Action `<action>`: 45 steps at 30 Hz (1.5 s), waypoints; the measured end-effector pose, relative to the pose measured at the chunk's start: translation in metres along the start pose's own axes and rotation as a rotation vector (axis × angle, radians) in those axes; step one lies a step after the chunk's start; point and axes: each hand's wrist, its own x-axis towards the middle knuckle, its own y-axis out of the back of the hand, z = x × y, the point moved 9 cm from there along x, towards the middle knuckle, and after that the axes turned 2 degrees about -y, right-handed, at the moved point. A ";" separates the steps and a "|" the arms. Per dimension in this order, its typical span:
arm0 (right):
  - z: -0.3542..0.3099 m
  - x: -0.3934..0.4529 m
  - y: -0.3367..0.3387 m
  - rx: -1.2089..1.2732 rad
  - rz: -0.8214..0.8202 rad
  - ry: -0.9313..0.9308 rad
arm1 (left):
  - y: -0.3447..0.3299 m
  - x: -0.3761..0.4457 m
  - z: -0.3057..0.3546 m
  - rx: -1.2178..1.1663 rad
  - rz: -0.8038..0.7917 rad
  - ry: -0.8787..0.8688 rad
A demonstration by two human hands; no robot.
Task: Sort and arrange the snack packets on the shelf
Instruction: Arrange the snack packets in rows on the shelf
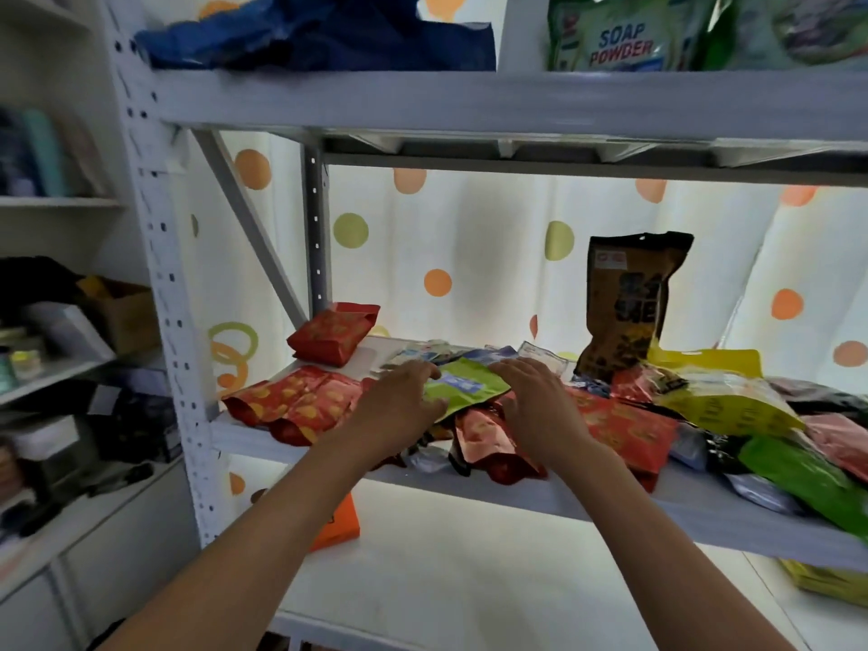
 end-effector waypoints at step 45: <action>-0.074 0.062 -0.049 1.170 0.010 -0.424 | 0.068 0.017 -0.111 -1.141 0.273 0.073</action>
